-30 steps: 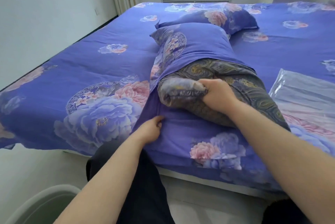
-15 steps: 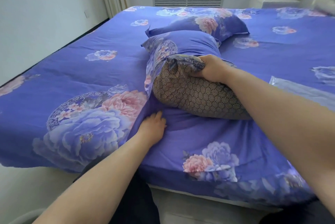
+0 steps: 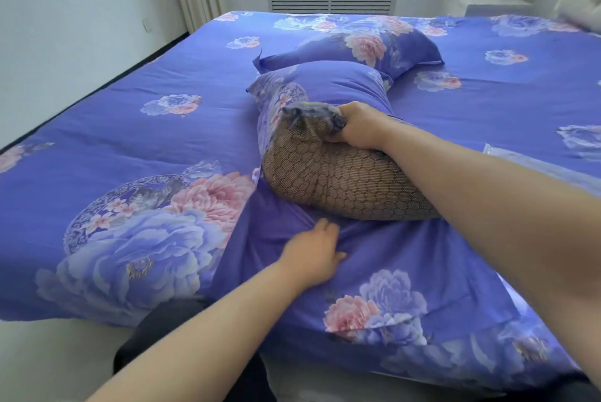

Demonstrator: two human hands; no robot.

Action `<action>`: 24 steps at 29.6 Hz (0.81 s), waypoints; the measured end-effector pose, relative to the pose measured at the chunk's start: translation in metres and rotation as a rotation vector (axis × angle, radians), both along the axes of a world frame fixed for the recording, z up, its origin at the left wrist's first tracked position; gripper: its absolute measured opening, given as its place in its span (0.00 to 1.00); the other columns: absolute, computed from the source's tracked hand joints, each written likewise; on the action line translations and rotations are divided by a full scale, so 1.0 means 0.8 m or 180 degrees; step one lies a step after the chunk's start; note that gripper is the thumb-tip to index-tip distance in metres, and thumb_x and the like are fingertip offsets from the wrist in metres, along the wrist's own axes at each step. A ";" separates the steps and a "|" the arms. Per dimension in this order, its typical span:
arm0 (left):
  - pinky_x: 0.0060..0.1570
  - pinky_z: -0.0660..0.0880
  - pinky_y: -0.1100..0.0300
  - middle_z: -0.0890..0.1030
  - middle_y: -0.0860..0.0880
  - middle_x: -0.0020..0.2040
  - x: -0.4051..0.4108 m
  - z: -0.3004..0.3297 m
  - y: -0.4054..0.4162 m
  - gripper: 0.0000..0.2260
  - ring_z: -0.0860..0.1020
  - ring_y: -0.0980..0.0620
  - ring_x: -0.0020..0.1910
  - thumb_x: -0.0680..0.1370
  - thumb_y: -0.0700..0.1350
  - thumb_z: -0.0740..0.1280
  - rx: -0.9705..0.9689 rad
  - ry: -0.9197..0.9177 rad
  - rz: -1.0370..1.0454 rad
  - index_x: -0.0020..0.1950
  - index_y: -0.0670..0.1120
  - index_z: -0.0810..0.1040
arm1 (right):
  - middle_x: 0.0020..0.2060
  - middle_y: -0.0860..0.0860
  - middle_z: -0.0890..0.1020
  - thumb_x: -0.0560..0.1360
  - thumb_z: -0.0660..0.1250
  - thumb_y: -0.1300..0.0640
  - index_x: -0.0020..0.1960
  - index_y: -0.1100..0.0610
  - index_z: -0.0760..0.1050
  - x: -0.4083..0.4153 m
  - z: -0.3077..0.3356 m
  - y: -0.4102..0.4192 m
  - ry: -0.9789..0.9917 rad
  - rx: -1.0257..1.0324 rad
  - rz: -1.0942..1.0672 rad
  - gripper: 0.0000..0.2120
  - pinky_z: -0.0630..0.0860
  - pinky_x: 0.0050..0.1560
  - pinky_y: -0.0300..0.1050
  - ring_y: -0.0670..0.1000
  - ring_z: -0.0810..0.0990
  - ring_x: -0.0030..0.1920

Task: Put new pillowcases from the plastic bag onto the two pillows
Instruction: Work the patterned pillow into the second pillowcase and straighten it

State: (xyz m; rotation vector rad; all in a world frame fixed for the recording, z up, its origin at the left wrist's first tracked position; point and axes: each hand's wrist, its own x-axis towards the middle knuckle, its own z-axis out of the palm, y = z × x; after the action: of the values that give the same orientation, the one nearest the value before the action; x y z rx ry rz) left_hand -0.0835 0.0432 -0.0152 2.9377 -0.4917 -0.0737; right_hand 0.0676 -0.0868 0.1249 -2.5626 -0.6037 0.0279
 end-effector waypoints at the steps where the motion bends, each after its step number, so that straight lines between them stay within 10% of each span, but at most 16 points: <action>1: 0.39 0.69 0.49 0.70 0.43 0.58 -0.005 0.012 -0.021 0.16 0.77 0.37 0.49 0.77 0.52 0.63 -0.0320 -0.0067 -0.0012 0.58 0.43 0.68 | 0.51 0.48 0.82 0.68 0.70 0.40 0.52 0.44 0.77 -0.004 -0.002 0.008 -0.0180 -0.0263 0.0026 0.15 0.72 0.46 0.47 0.52 0.78 0.50; 5: 0.40 0.70 0.51 0.74 0.46 0.52 -0.008 0.054 -0.044 0.14 0.76 0.40 0.50 0.75 0.53 0.66 -0.0796 -0.0309 0.0240 0.53 0.46 0.71 | 0.64 0.50 0.76 0.73 0.62 0.46 0.65 0.42 0.68 -0.023 -0.019 0.031 -0.0978 -0.0929 0.0019 0.20 0.70 0.54 0.54 0.57 0.75 0.61; 12: 0.39 0.76 0.49 0.68 0.46 0.65 -0.026 0.055 0.117 0.14 0.75 0.40 0.55 0.70 0.52 0.71 0.0373 -0.0966 0.0668 0.52 0.49 0.76 | 0.60 0.53 0.71 0.75 0.60 0.54 0.72 0.43 0.58 -0.042 -0.041 0.036 -0.0952 -0.1521 0.0239 0.27 0.58 0.64 0.67 0.56 0.70 0.63; 17: 0.43 0.75 0.50 0.67 0.43 0.63 0.001 0.073 0.117 0.05 0.70 0.39 0.58 0.69 0.46 0.67 0.0119 -0.2272 0.0020 0.37 0.45 0.76 | 0.58 0.56 0.75 0.77 0.57 0.51 0.69 0.43 0.63 -0.059 -0.049 0.066 -0.1089 -0.1716 0.0145 0.20 0.54 0.65 0.70 0.59 0.72 0.61; 24: 0.32 0.70 0.55 0.79 0.42 0.59 0.020 0.077 0.100 0.03 0.79 0.44 0.45 0.67 0.42 0.66 0.0375 -0.2492 -0.0697 0.33 0.46 0.75 | 0.52 0.53 0.81 0.74 0.62 0.48 0.55 0.54 0.77 -0.107 -0.100 0.057 -0.1093 -0.1992 0.0337 0.14 0.58 0.63 0.59 0.57 0.77 0.54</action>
State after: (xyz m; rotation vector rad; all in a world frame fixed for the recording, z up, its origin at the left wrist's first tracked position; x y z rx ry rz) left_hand -0.0678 0.1232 0.0468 2.9077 -0.9229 1.0801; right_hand -0.0183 -0.0415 0.0448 -3.1658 -0.9861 -0.2260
